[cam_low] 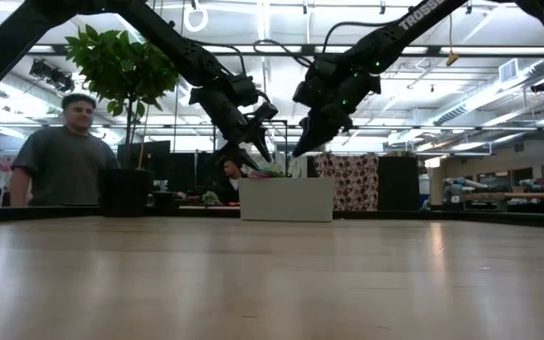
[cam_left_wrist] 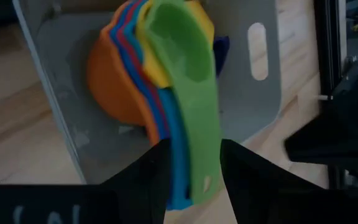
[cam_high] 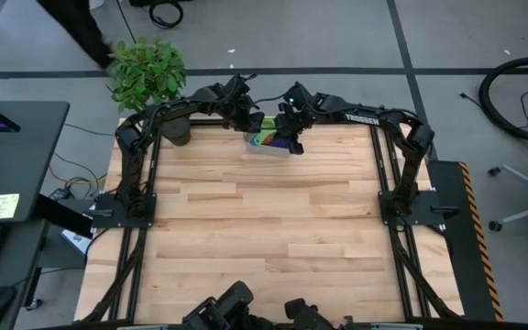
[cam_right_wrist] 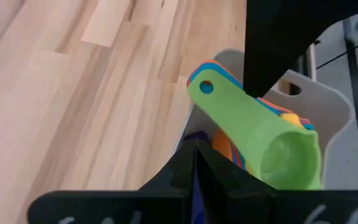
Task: Nest measuring cups in basket
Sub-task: Adjust the stacked measuring cups in the gray bin
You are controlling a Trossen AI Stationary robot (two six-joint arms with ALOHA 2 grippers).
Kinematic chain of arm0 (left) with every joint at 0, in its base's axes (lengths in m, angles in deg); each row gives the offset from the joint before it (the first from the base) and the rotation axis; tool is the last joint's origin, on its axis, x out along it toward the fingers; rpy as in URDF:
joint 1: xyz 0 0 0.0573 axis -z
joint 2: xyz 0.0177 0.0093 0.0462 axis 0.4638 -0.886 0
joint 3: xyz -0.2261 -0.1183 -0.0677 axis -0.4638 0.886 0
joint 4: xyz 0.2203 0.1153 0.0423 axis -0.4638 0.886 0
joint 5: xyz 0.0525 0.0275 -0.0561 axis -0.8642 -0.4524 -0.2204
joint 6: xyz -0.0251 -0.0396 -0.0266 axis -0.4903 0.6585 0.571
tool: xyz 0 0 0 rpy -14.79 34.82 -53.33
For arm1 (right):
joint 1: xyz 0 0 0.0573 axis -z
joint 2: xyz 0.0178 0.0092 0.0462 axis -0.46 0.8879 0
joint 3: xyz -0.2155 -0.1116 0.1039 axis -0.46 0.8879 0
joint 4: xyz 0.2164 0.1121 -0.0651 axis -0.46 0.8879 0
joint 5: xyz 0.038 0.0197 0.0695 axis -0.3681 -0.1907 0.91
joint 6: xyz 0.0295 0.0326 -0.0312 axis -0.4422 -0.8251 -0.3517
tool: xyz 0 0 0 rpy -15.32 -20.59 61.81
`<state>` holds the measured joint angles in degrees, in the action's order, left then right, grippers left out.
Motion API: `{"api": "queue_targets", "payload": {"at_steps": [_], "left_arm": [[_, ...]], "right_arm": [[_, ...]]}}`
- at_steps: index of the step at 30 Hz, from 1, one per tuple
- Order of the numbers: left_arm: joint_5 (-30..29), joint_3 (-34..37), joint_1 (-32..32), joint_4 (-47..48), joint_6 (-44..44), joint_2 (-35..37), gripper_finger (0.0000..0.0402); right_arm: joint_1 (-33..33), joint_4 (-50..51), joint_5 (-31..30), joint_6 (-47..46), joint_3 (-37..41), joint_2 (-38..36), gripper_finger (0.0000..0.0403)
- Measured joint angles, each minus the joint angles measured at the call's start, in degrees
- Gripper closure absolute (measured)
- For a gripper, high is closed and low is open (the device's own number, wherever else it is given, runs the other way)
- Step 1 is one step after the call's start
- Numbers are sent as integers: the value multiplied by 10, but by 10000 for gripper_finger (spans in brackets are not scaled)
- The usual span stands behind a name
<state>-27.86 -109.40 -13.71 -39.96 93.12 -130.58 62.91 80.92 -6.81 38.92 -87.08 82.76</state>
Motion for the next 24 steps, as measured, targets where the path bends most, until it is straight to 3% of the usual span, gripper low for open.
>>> {"api": "queue_targets", "payload": {"at_steps": [14,21,24], "left_arm": [[-68,0,-9,46,-61,7,260],[-83,0,-19,45,-84,7,260],[-83,0,-20,40,-84,2,260]], "right_arm": [[21,79,-69,-2,0,-22,381],[57,43,-70,-20,0,-11,381],[67,36,-36,-16,0,0,381]]}}
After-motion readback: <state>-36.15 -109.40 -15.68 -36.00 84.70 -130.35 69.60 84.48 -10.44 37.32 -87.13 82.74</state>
